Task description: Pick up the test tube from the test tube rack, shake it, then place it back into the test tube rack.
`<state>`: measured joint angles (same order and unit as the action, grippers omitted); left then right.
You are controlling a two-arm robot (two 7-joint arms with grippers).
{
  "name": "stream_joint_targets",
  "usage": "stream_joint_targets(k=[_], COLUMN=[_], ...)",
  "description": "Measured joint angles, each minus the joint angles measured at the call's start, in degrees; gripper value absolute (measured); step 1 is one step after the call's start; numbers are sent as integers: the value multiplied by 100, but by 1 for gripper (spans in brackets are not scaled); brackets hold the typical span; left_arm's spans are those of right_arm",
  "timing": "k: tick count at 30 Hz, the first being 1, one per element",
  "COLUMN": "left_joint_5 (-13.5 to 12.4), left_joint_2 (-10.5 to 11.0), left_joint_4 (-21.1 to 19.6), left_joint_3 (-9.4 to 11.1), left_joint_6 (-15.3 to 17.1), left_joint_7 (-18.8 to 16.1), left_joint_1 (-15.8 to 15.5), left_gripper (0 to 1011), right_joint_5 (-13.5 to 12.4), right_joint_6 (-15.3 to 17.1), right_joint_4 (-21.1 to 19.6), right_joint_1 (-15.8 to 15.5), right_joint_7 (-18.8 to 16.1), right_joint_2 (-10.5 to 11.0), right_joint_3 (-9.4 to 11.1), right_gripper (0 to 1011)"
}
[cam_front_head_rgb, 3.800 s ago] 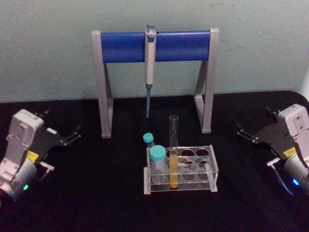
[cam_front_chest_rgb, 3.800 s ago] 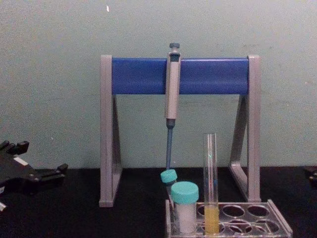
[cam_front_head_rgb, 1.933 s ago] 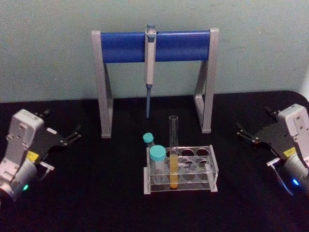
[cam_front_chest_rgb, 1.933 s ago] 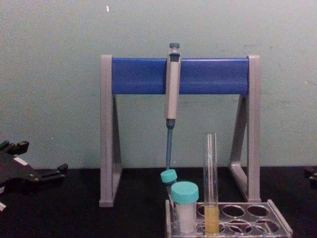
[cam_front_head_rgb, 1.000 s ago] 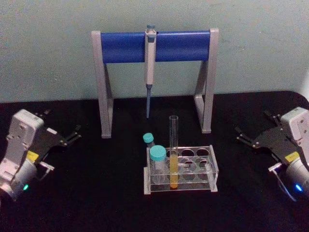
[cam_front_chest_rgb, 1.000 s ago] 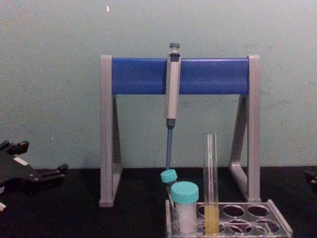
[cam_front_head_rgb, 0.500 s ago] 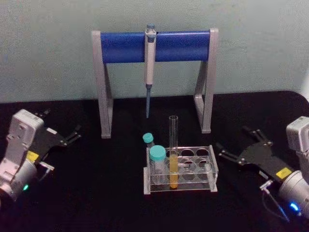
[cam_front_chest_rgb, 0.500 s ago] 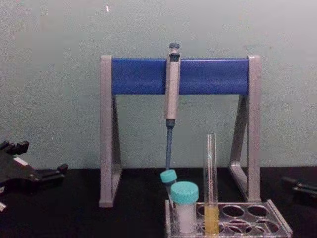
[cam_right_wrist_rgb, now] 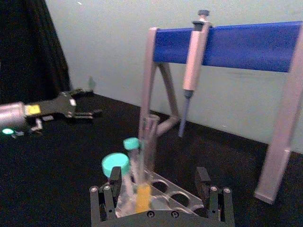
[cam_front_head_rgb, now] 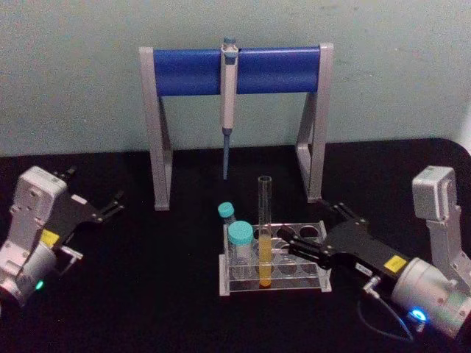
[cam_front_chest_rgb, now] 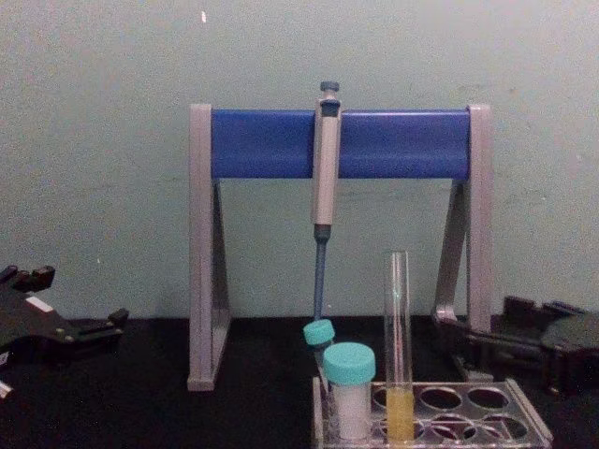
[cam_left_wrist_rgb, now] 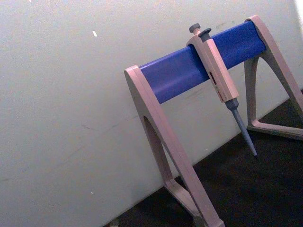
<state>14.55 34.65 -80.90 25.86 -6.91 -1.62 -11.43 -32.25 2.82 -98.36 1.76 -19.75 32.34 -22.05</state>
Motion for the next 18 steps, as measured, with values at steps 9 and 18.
stream_joint_targets(k=[9,18], left_joint_5=[0,0], left_joint_2=[0,0], left_joint_4=[0,0], left_joint_3=[0,0], left_joint_6=[0,0], left_joint_7=[0,0], left_joint_1=[0,0], left_gripper=[1001,1001], right_joint_5=[-87,-35], right_joint_6=[344,522], right_joint_4=[206,581], right_joint_1=[362,767], right_joint_7=[-246,-328], right_joint_2=[-306,-556], right_joint_3=[-111,-282], right_gripper=[1000,1000])
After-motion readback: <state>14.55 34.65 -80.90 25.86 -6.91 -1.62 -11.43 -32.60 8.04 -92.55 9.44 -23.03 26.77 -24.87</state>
